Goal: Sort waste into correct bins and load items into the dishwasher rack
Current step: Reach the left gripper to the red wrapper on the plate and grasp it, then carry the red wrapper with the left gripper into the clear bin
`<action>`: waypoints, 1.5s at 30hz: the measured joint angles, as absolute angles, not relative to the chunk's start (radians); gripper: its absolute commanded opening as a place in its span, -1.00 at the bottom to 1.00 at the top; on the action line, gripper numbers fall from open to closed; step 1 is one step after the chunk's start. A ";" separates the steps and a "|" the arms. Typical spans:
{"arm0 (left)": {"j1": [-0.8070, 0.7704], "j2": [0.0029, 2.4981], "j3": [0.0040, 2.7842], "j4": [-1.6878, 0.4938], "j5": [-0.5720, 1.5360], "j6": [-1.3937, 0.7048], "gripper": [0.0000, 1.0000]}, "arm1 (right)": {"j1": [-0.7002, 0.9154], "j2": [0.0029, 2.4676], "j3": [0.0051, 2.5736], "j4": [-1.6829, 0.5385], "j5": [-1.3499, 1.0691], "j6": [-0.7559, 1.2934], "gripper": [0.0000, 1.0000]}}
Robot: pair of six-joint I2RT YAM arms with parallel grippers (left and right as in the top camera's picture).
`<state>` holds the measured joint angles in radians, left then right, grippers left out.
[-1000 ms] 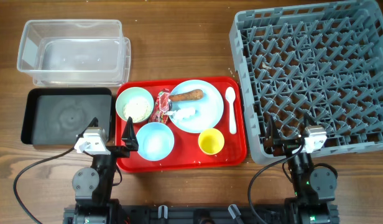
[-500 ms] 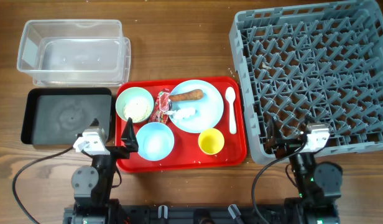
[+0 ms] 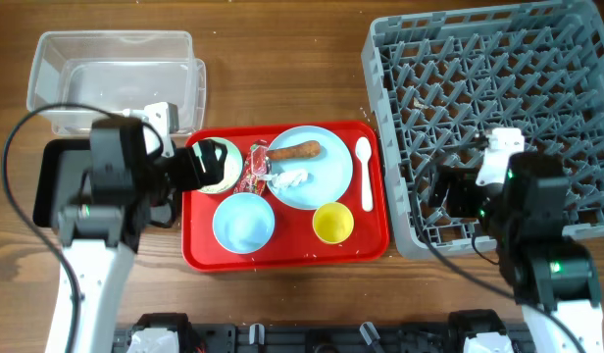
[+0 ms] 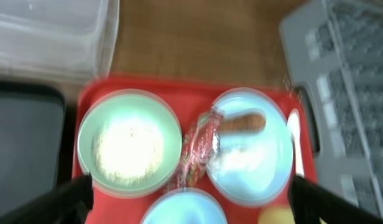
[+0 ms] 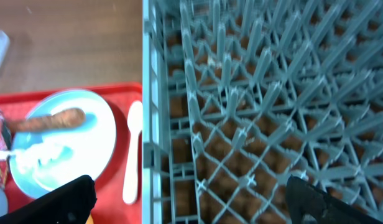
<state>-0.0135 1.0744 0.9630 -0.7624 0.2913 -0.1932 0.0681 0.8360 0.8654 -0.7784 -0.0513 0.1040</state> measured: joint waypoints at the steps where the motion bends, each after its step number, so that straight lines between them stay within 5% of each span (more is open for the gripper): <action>1: -0.014 1.125 1.018 -0.821 0.299 -0.193 1.00 | 0.068 0.867 0.875 -0.794 -0.051 0.104 0.99; 5: -0.014 1.168 1.036 -0.883 0.310 -0.193 1.00 | 0.068 0.911 0.876 -0.816 -0.051 0.104 1.00; 13: -0.028 1.238 1.040 -0.595 0.313 -0.193 1.00 | 0.068 0.911 0.876 -0.815 -0.051 0.104 0.99; 21: -0.237 1.564 1.042 -0.432 0.302 -0.108 0.96 | 0.068 0.911 0.876 -0.815 -0.051 0.104 0.99; 26: -0.282 1.694 1.042 -0.425 0.256 -0.075 0.56 | 0.068 0.911 0.876 -0.815 -0.051 0.104 0.99; 28: -0.282 1.718 1.042 -0.426 0.250 -0.067 -0.03 | 0.068 0.911 0.876 -0.815 -0.051 0.104 1.00; 32: -0.282 1.724 1.042 -0.426 0.240 -0.064 -0.92 | 0.068 0.911 0.876 -0.815 -0.051 0.104 0.99; 45: -0.184 1.502 1.096 -0.377 0.171 -0.064 -0.92 | 0.068 0.911 0.876 -0.815 -0.051 0.104 0.99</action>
